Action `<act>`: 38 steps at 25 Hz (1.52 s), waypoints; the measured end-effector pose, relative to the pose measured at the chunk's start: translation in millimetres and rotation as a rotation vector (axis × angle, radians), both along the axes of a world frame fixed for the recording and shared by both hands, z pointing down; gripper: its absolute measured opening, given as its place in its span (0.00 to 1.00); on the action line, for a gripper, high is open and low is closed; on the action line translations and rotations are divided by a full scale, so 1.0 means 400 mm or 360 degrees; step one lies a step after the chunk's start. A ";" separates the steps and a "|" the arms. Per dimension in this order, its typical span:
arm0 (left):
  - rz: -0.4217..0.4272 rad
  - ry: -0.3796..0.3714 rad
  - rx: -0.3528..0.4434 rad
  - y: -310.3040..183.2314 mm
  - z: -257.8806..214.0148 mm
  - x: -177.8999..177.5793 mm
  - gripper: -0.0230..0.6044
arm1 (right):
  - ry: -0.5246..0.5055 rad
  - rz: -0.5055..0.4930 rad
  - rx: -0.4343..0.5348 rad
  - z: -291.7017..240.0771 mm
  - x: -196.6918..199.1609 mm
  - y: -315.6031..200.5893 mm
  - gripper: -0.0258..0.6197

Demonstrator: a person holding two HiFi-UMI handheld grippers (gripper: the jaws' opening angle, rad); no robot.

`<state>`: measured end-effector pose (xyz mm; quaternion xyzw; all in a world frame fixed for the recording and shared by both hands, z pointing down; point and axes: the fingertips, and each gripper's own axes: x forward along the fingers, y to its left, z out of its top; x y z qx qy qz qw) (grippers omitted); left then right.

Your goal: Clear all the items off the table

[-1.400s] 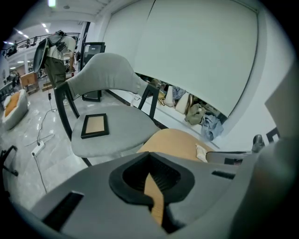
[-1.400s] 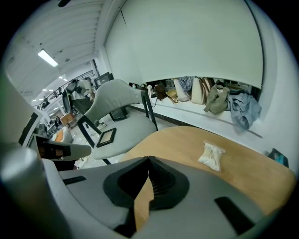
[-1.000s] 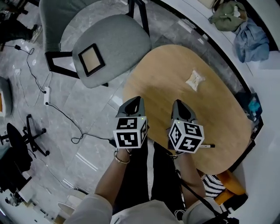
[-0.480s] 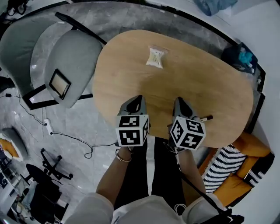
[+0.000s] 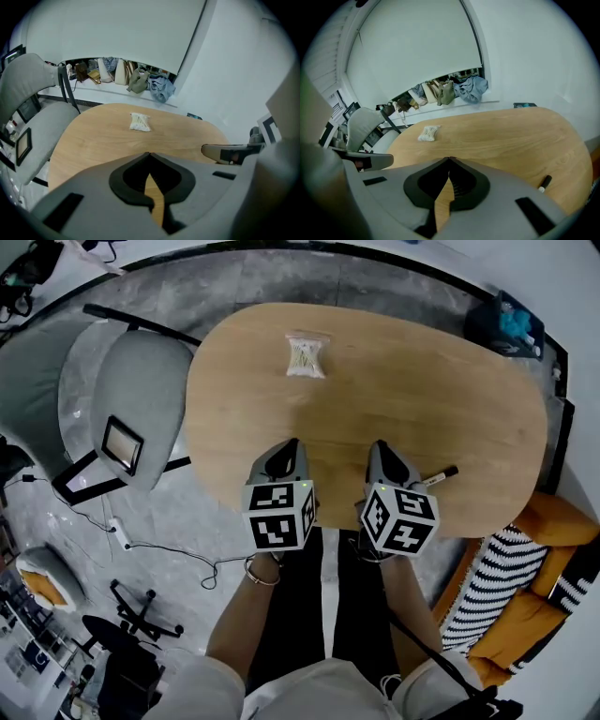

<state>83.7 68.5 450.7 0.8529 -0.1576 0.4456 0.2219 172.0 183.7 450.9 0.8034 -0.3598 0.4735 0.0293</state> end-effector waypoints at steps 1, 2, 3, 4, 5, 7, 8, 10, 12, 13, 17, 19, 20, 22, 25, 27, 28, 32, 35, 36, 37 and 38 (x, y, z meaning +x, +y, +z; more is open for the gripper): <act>-0.0006 -0.0006 0.0011 -0.003 0.004 0.000 0.05 | -0.0001 -0.0002 0.0002 0.002 0.001 -0.003 0.08; -0.0013 -0.0013 0.0019 -0.006 0.009 0.002 0.05 | 0.0000 -0.0006 0.0003 0.004 0.002 -0.007 0.08; -0.0016 -0.0021 0.0017 -0.009 0.016 0.005 0.05 | 0.0001 -0.0011 0.0002 0.005 0.005 -0.011 0.08; -0.0014 -0.0025 -0.0003 -0.011 0.023 0.011 0.05 | 0.0004 -0.0017 0.0001 0.006 0.008 -0.015 0.08; -0.0009 -0.0026 -0.0037 -0.012 0.031 0.019 0.13 | 0.0008 -0.0024 -0.0002 0.007 0.011 -0.020 0.08; -0.0002 -0.0022 -0.0086 -0.020 0.044 0.041 0.29 | 0.0015 -0.0038 -0.0008 0.009 0.021 -0.029 0.08; 0.0002 -0.0019 -0.0075 -0.029 0.047 0.055 0.30 | 0.0019 -0.0044 -0.0011 0.011 0.027 -0.031 0.08; 0.0027 -0.0015 -0.0013 -0.051 0.051 0.086 0.33 | 0.0026 -0.0055 -0.0015 0.015 0.041 -0.035 0.08; 0.0054 -0.0005 0.0012 -0.069 0.055 0.118 0.41 | 0.0029 -0.0060 -0.0022 0.021 0.055 -0.039 0.08; 0.0060 0.0002 0.0006 -0.077 0.058 0.133 0.44 | 0.0028 -0.0060 -0.0027 0.024 0.062 -0.041 0.08; 0.0062 0.0007 0.0008 -0.116 0.069 0.185 0.48 | 0.0017 -0.0060 -0.0045 0.039 0.091 -0.048 0.08; 0.0064 -0.0005 0.0026 -0.136 0.078 0.211 0.49 | 0.0011 -0.0061 -0.0052 0.048 0.108 -0.051 0.08; 0.0064 -0.0011 0.0033 -0.145 0.084 0.223 0.49 | 0.0009 -0.0062 -0.0056 0.053 0.116 -0.052 0.08; 0.0066 -0.0025 0.0045 -0.161 0.096 0.245 0.49 | 0.0004 -0.0066 -0.0065 0.063 0.133 -0.056 0.08; 0.0070 -0.0044 0.0058 -0.180 0.115 0.272 0.49 | -0.0003 -0.0069 -0.0077 0.076 0.156 -0.062 0.08; 0.0075 -0.0062 0.0054 -0.187 0.129 0.285 0.49 | -0.0012 -0.0069 -0.0088 0.086 0.169 -0.064 0.08; 0.0078 -0.0074 0.0053 -0.190 0.137 0.291 0.49 | -0.0016 -0.0070 -0.0093 0.091 0.174 -0.065 0.08; 0.0082 -0.0125 0.0072 -0.206 0.163 0.308 0.49 | -0.0026 -0.0073 -0.0106 0.108 0.193 -0.071 0.08; 0.0071 -0.0160 0.0068 -0.213 0.182 0.319 0.49 | -0.0032 -0.0071 -0.0116 0.118 0.206 -0.070 0.08; 0.0069 -0.0175 0.0070 -0.216 0.188 0.320 0.49 | -0.0037 -0.0068 -0.0118 0.122 0.207 -0.069 0.08; 0.0067 -0.0191 0.0077 -0.220 0.193 0.320 0.49 | -0.0043 -0.0064 -0.0120 0.125 0.207 -0.068 0.08; 0.0065 -0.0205 0.0088 -0.224 0.197 0.320 0.49 | -0.0048 -0.0060 -0.0121 0.128 0.206 -0.067 0.08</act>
